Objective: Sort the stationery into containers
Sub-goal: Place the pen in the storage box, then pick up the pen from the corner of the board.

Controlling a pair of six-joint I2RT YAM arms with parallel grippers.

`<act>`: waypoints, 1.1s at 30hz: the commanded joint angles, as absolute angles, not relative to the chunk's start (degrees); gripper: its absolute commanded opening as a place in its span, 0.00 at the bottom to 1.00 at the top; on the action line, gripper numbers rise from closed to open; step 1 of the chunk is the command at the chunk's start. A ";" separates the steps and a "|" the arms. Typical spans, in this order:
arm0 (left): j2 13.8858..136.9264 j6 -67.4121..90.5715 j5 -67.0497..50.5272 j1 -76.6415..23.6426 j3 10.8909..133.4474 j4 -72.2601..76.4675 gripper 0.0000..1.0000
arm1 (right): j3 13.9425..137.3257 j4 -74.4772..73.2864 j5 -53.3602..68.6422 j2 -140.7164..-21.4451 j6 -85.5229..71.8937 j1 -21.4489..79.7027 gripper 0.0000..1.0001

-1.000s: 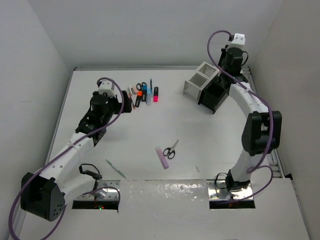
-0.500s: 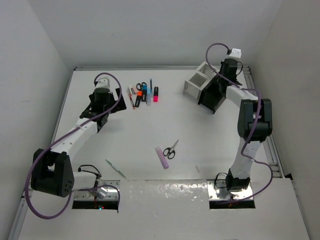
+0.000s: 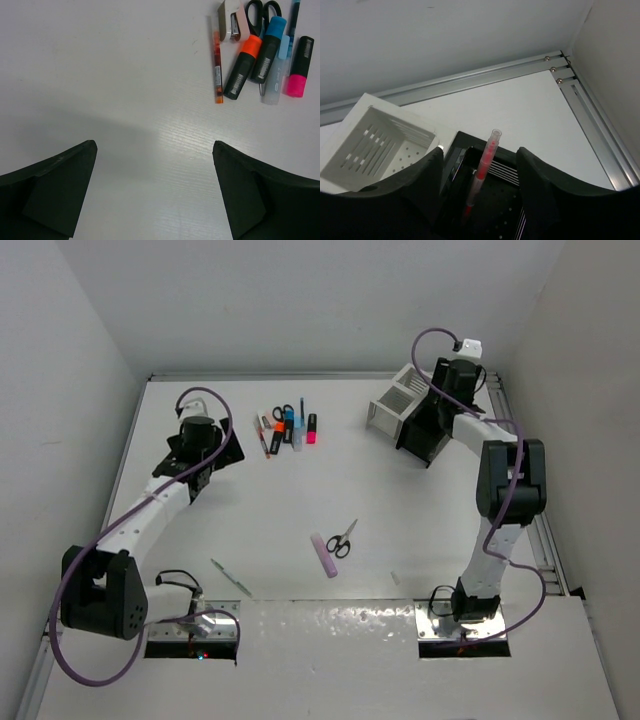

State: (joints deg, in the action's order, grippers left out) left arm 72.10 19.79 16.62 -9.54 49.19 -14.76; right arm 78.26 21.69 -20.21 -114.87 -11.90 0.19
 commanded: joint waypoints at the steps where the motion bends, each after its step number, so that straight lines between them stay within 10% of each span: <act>1: 68.73 20.48 17.58 -9.32 52.12 -16.43 0.99 | 76.82 22.59 -17.76 -108.03 -11.25 0.35 0.60; 8: 64.43 25.48 20.65 -8.79 54.93 -30.48 0.85 | 70.14 12.83 -14.42 -94.93 -8.62 10.26 0.68; 11: 62.50 28.12 23.55 -7.65 55.20 -34.36 0.80 | 69.52 0.84 -6.62 -93.17 -6.43 20.45 0.48; 20: 50.73 28.30 27.95 -1.50 52.39 -33.49 0.84 | 68.38 -8.01 5.10 -100.54 -3.50 55.25 0.61; 33: 37.89 24.00 31.99 4.75 54.58 -31.38 0.87 | 78.12 -1.15 0.09 -117.06 -10.27 75.14 0.57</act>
State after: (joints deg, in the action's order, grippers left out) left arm 39.24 26.37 30.72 3.97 51.81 -34.00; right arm 73.78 -4.16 2.39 -114.02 -6.87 73.06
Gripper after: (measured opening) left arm 0.869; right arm 0.578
